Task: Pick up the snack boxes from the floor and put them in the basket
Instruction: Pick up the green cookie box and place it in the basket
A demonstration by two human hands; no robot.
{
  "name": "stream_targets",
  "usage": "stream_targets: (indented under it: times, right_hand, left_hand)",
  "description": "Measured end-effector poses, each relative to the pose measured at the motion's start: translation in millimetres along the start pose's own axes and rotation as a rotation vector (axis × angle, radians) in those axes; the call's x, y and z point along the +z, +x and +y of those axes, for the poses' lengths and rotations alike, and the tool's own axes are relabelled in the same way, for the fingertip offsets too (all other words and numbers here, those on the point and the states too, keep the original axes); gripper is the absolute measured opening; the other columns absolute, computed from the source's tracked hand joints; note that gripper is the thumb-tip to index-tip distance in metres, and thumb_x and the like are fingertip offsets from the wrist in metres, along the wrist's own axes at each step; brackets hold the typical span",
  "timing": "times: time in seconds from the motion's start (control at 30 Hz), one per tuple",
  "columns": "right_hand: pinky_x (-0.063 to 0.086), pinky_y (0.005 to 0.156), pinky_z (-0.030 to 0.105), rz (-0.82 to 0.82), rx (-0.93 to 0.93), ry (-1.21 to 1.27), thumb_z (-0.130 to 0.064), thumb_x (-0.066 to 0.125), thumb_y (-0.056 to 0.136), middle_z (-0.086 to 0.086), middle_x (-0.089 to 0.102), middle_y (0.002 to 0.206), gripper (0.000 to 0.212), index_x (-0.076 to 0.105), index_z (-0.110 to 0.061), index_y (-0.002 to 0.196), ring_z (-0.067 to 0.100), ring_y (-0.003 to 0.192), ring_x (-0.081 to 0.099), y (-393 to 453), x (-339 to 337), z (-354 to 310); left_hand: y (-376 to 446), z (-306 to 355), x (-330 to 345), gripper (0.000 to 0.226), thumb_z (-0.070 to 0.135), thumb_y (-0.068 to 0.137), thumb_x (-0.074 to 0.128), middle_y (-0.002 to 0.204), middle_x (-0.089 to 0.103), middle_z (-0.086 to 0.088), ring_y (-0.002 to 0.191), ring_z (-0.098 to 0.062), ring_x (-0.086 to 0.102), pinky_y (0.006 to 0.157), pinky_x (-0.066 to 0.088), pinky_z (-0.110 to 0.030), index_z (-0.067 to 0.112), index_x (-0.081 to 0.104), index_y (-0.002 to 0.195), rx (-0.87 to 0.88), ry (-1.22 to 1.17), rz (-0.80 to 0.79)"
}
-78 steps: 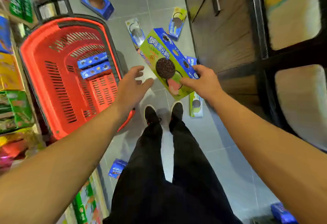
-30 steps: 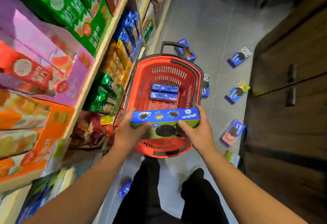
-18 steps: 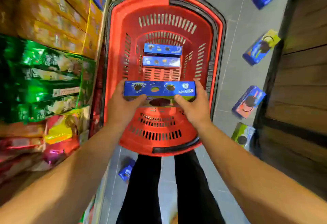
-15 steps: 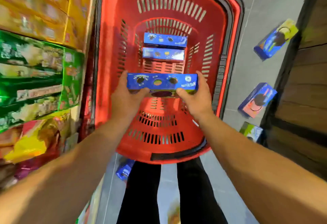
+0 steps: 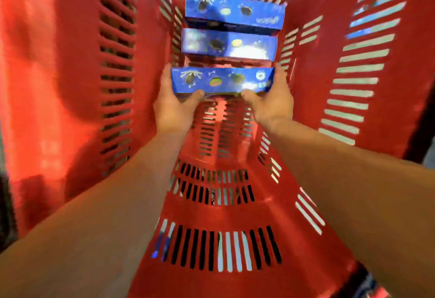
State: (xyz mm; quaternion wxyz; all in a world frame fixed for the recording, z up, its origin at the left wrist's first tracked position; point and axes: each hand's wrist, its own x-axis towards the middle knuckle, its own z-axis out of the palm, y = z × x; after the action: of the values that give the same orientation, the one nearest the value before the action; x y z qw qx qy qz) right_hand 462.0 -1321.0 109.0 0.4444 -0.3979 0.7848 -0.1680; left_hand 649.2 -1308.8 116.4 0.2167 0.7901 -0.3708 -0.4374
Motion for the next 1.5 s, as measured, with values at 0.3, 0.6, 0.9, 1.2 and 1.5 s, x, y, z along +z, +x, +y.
stream_targets:
  times: [0.3,0.6,0.9,1.2,1.5]
  right_hand:
    - [0.044,0.103,0.036,0.131,0.01,0.014,-0.037,0.073,0.061,0.001,0.061,0.131,0.094,0.036,-0.017,0.145,0.018,0.118,0.059,49.3,29.7,28.4]
    - [0.041,0.109,0.032,0.102,0.08,0.041,-0.042,0.079,0.064,0.003,0.044,0.146,0.105,0.023,-0.019,0.15,0.016,0.129,0.05,47.8,37.2,27.7]
    - [0.05,0.094,0.038,-0.033,-0.075,-0.17,-0.061,0.063,0.062,0.007,0.062,0.122,0.082,0.053,-0.017,0.13,0.024,0.11,0.061,-118.9,-63.8,-68.7]
    - [0.04,0.103,0.043,0.012,-0.159,-0.288,-0.041,0.073,0.073,0.014,0.053,0.127,0.076,0.044,-0.013,0.138,0.035,0.119,0.05,-316.3,-248.1,-151.4]
    - [0.033,0.111,0.041,0.221,0.082,-0.252,-0.043,0.071,0.082,0.006,0.033,0.153,0.085,0.027,-0.017,0.151,0.03,0.138,0.033,-472.5,-350.7,-97.4]
  left_hand:
    - [44.7,-20.0,47.5,0.085,0.012,0.071,0.077,0.129,0.055,0.012,0.112,0.01,0.052,0.101,0.039,-0.013,0.009,0.035,0.146,0.121,-0.085,0.073]
    - [44.0,-16.9,42.2,0.084,0.021,0.077,0.076,0.138,0.053,0.006,0.125,-0.003,0.047,0.095,0.032,-0.001,0.016,0.032,0.148,0.075,0.01,0.035]
    - [-90.1,90.5,-67.4,0.081,0.057,0.061,0.068,0.113,0.068,0.007,0.102,-0.007,0.064,0.093,0.05,-0.031,0.022,0.053,0.133,0.149,0.186,-0.218]
    - [-266.4,246.1,-193.0,0.083,0.046,0.075,0.071,0.14,0.049,-0.015,0.128,-0.028,0.047,0.103,0.031,-0.026,0.009,0.04,0.143,0.589,0.637,-0.558]
    - [-408.6,319.4,-179.0,0.087,0.034,0.072,0.079,0.15,0.04,-0.007,0.138,-0.022,0.036,0.114,0.023,-0.03,0.014,0.036,0.146,0.933,0.827,-0.709]
